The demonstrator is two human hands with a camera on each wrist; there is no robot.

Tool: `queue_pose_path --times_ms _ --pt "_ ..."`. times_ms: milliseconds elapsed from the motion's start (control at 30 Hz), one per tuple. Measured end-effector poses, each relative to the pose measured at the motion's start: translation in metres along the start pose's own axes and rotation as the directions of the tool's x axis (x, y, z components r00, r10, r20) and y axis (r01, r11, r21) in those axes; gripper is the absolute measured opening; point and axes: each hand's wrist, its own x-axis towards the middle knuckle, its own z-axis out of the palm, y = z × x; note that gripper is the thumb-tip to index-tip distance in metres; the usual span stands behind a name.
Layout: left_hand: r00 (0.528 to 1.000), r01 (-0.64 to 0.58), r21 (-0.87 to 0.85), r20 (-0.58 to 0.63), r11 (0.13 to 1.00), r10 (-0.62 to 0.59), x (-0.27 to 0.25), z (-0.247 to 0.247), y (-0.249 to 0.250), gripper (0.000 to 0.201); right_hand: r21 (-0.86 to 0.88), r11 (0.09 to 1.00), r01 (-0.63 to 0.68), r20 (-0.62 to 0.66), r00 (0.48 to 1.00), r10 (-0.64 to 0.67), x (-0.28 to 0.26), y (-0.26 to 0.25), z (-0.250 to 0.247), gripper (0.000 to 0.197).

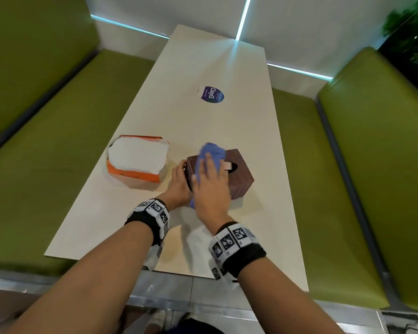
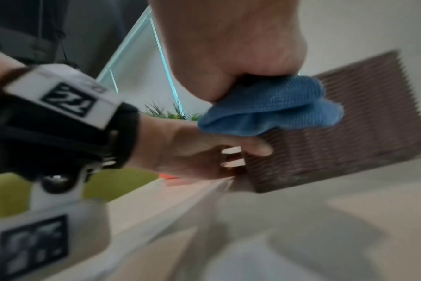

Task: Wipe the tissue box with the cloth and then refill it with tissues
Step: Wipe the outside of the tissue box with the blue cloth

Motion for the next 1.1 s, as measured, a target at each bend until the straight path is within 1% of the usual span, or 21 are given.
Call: queue_pose_path --times_ms 33,67,133,200,267,333,367,467,500,600,633,667,700,733,767,800,833,867,933,1000,1100 --pt "1.0 0.007 -0.003 -0.007 1.0 -0.007 0.001 0.0 0.001 0.114 0.103 0.995 0.018 -0.017 1.0 -0.016 0.002 -0.007 0.0 0.062" --pt "1.0 0.004 0.009 0.002 1.0 -0.004 0.001 -0.001 0.0 0.117 0.146 0.989 0.019 -0.029 0.999 -0.015 0.007 -0.006 -0.002 0.06" --pt "1.0 0.001 0.037 0.027 0.999 -0.002 0.0 -0.004 -0.001 0.136 0.096 0.995 -0.028 0.0 1.0 0.029 0.014 0.016 -0.002 0.057" --pt "0.999 0.017 0.027 0.044 0.999 -0.018 0.001 -0.006 -0.005 0.138 0.129 0.973 -0.193 0.022 0.981 0.192 0.019 0.05 -0.005 0.06" --pt "0.998 0.012 0.026 0.062 1.0 -0.014 0.0 -0.006 -0.006 0.132 0.329 0.857 -0.397 0.055 0.914 0.402 0.02 0.072 -0.009 0.055" --pt "0.998 0.006 0.016 0.065 1.0 -0.007 -0.001 -0.007 -0.003 0.133 0.438 0.747 -0.5 0.084 0.85 0.519 0.024 0.077 -0.009 0.047" --pt "0.998 0.01 0.011 0.063 1.0 -0.011 -0.001 -0.007 -0.002 0.134 0.399 0.758 -0.515 0.08 0.843 0.531 0.025 0.078 -0.009 0.044" --pt "0.997 0.014 0.01 0.073 1.0 -0.014 -0.004 -0.006 0.002 0.14 0.159 0.885 -0.438 0.04 0.898 0.437 0.028 0.089 -0.008 0.04" --pt "0.997 0.011 0.014 0.076 1.0 -0.012 -0.005 -0.006 0.004 0.141 0.123 0.901 -0.417 0.053 0.909 0.413 0.028 0.094 -0.008 0.039" --pt "0.997 0.023 0.0 0.071 1.0 -0.023 -0.008 -0.005 0.005 0.141 0.18 0.891 -0.416 0.067 0.909 0.411 0.031 0.109 -0.014 0.032" --pt "0.997 0.03 -0.007 0.077 1.0 -0.029 -0.009 -0.006 0.006 0.14 0.297 0.839 -0.456 0.095 0.889 0.449 0.03 0.113 -0.015 0.032" --pt "0.996 0.038 -0.017 0.087 0.999 -0.036 -0.01 -0.007 0.005 0.14 0.456 0.725 -0.516 0.136 0.845 0.517 0.03 0.116 -0.017 0.035" --pt "0.994 0.051 -0.036 0.095 0.998 -0.048 -0.01 -0.009 0.005 0.14 0.618 0.546 -0.565 0.195 0.783 0.59 0.029 0.123 -0.014 0.038" --pt "0.993 0.072 -0.078 0.104 0.994 -0.064 -0.011 -0.012 0.006 0.14 0.761 0.314 -0.568 0.282 0.725 0.628 0.027 0.128 -0.01 0.041" --pt "0.991 0.093 -0.137 0.112 0.986 -0.078 -0.013 -0.016 0.01 0.14 0.85 0.03 -0.525 0.402 0.685 0.608 0.023 0.131 -0.008 0.041" --pt "0.989 0.11 -0.2 0.119 0.974 -0.087 -0.014 -0.019 0.012 0.139 0.872 -0.198 -0.447 0.475 0.681 0.557 0.018 0.135 -0.002 0.041" --pt "0.986 0.13 -0.262 0.134 0.956 -0.098 -0.015 -0.022 0.016 0.137 0.863 -0.325 -0.387 0.505 0.689 0.521 0.013 0.137 0.002 0.043" --pt "0.982 0.156 -0.315 0.153 0.936 -0.112 -0.018 -0.023 0.02 0.134 0.855 -0.353 -0.381 0.516 0.696 0.5 0.007 0.135 0.006 0.05" --pt "0.971 0.208 -0.39 0.195 0.897 -0.14 -0.022 -0.025 0.03 0.126 0.864 -0.269 -0.426 0.504 0.72 0.476 0.0 0.132 0.011 0.057" --pt "0.96 0.252 -0.416 0.225 0.874 -0.169 -0.025 -0.025 0.04 0.116 0.881 -0.206 -0.425 0.472 0.762 0.444 0.001 0.13 0.01 0.044" --pt "0.943 0.29 -0.389 0.273 0.874 -0.191 -0.028 -0.031 0.053 0.1 0.877 -0.179 -0.446 0.477 0.766 0.43 0.01 0.127 -0.008 0.027"
